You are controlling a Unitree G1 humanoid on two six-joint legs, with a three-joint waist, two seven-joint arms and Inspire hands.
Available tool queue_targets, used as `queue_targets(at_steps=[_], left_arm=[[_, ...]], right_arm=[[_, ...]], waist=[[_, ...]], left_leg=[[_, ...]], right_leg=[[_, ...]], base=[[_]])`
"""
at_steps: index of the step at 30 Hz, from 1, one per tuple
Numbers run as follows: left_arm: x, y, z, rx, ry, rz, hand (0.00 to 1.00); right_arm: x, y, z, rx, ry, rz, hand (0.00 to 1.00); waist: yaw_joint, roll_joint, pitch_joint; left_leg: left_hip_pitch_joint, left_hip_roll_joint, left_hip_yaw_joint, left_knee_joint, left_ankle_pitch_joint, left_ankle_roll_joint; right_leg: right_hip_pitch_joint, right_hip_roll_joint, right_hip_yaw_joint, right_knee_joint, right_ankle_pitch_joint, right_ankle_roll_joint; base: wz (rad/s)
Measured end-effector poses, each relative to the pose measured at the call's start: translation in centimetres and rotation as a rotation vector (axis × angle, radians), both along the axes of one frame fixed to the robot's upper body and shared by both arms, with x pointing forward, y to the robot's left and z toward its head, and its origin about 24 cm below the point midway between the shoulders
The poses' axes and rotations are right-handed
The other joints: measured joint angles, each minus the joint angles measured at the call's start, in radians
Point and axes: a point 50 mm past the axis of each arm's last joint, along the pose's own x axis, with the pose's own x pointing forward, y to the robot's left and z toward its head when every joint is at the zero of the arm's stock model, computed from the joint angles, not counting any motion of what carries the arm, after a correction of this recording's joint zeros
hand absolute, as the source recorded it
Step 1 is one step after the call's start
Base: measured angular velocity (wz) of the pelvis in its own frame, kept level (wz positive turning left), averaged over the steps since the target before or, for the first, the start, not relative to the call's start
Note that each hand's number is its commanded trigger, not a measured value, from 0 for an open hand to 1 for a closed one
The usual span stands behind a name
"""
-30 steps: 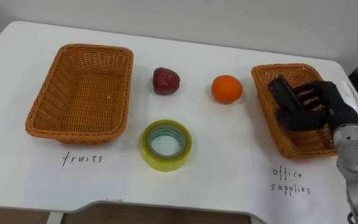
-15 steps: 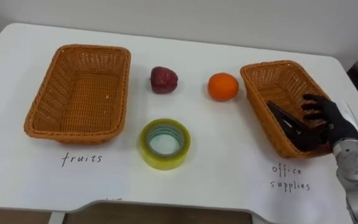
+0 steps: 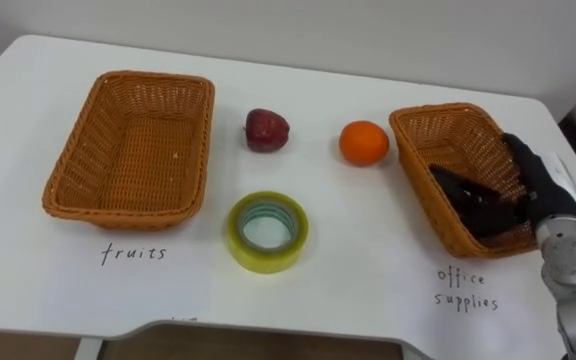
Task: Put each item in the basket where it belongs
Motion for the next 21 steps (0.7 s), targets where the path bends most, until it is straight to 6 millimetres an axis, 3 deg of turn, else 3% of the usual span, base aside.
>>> queue_targets(at_steps=[3,9,21], left_arm=[[-0.1,0.0,0.0,0.0,-0.001,0.0,0.0],[0.2,-0.1,0.0,0.008,-0.017,-0.004,0.0],[0.5,0.0,0.1,0.032,-0.037,-0.006,0.0]], right_arm=[[0.2,0.2,0.6,-0.004,-0.031,0.01,0.0],[0.3,0.4,1.2,-0.015,-0.071,0.011,0.0],[0.5,0.7,2.7,-0.08,-0.16,0.01,0.0]], waist=[[-0.001,0.0,0.0068],[-0.001,0.008,0.0113],[-0.003,0.024,0.0019]], left_leg=[[0.001,0.0,0.001,0.0,0.0,0.0],[0.0,0.0,0.0,-0.001,0.0,0.0],[0.003,0.0,0.004,-0.001,0.0,0.0]], right_leg=[[0.0,0.0,0.001,0.0,0.0,0.0],[-0.002,0.0,-0.001,0.0,0.0,0.0],[-0.004,0.0,0.004,0.0,0.0,0.0]], base=[[0.0],[0.0],[0.0]])
